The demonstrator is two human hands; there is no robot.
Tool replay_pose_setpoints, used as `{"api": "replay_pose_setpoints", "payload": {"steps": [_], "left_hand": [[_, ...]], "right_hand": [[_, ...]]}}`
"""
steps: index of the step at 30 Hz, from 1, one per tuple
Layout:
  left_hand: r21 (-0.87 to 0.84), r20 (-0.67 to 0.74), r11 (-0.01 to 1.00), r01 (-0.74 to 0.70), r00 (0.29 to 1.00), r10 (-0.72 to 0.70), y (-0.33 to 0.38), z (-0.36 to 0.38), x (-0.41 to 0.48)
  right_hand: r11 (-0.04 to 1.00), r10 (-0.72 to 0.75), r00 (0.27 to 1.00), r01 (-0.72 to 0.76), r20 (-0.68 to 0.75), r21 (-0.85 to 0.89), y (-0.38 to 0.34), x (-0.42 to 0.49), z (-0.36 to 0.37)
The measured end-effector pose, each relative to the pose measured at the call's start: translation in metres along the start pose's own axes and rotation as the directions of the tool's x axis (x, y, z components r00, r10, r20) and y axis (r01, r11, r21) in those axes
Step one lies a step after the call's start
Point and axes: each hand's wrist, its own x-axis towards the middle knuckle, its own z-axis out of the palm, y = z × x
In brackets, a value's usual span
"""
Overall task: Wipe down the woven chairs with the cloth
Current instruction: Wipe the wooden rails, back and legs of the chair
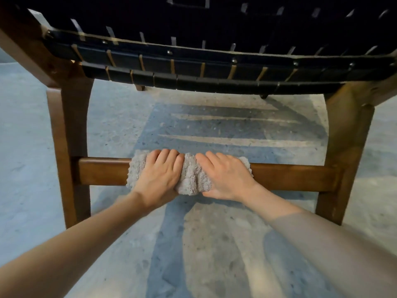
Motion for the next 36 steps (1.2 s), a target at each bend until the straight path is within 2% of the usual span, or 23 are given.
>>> {"api": "replay_pose_setpoints", "payload": {"steps": [3,7,9,12,17,23,27,32,36], "left_hand": [[-0.004,-0.001,0.992,-0.122,0.992,0.122,0.044,-0.006,0.033],[0.014,-0.016,0.959,-0.284,0.959,0.284,0.107,-0.016,0.081],[0.008,-0.016,0.952,-0.305,0.952,0.305,0.136,-0.016,0.100],[-0.002,-0.041,0.958,-0.287,0.957,0.287,0.165,-0.013,0.115],[0.016,-0.086,0.956,-0.293,0.952,0.293,0.164,-0.008,0.112],[-0.036,-0.125,0.946,-0.322,0.941,0.316,0.136,-0.005,0.099],[-0.091,-0.104,0.952,-0.293,0.953,0.283,0.092,-0.004,0.075],[-0.092,-0.060,0.973,-0.213,0.976,0.208,0.012,0.005,0.024],[-0.061,0.000,0.987,-0.147,0.989,0.147,-0.045,0.006,-0.013]], "right_hand": [[0.998,0.064,0.998,-0.064,-0.027,-0.010,0.044,-0.042,0.006],[0.984,0.174,0.985,-0.173,0.020,-0.052,0.107,-0.098,0.016],[0.970,0.238,0.971,-0.237,0.012,-0.048,0.129,-0.120,0.019],[0.946,0.314,0.946,-0.319,-0.081,-0.049,0.142,-0.140,0.025],[0.906,0.409,0.906,-0.417,-0.107,-0.071,0.134,-0.139,0.030],[0.937,0.347,0.936,-0.343,0.064,-0.057,0.126,-0.124,0.014],[0.959,0.282,0.951,-0.279,0.128,-0.041,0.093,-0.090,0.006],[0.990,0.142,0.979,-0.143,0.146,-0.005,0.031,-0.027,0.000],[0.999,0.029,0.994,-0.032,0.106,0.026,-0.015,0.022,0.000]]}}
